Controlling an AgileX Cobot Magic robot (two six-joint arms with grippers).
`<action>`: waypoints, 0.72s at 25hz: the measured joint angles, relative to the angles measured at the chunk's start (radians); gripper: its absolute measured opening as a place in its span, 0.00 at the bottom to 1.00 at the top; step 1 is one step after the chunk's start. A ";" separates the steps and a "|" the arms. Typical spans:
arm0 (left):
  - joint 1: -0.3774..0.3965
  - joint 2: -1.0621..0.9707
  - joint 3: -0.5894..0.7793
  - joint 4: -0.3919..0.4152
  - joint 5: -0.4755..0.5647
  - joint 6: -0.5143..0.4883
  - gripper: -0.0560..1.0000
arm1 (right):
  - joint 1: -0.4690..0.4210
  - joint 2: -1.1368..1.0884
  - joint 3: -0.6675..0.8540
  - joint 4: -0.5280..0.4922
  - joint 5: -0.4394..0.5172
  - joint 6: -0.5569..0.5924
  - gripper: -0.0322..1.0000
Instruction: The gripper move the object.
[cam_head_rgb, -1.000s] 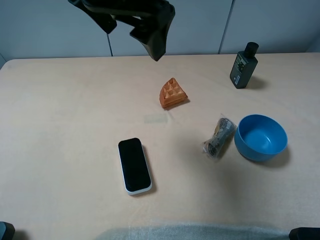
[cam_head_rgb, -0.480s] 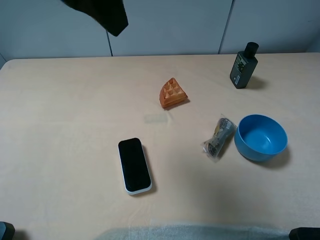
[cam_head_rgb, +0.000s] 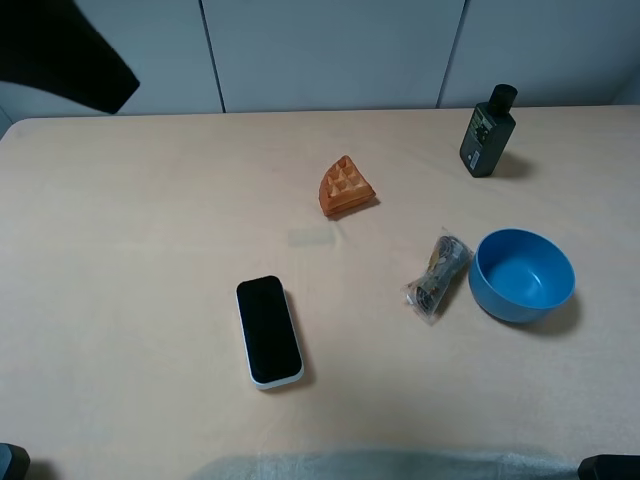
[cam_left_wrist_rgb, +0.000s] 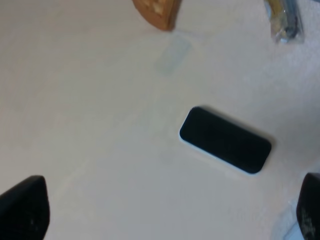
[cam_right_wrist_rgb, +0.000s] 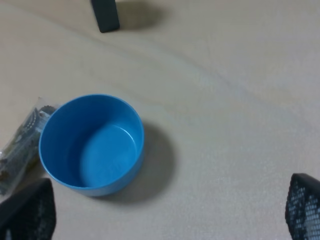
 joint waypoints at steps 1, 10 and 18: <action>0.000 -0.024 0.018 0.004 0.000 0.000 0.99 | 0.000 0.000 0.000 0.000 0.000 0.000 0.70; 0.086 -0.184 0.134 0.084 0.000 -0.038 0.99 | 0.000 0.000 0.000 0.000 0.000 0.000 0.70; 0.347 -0.320 0.234 0.052 0.000 -0.026 0.99 | 0.000 0.000 0.000 0.000 0.000 0.000 0.70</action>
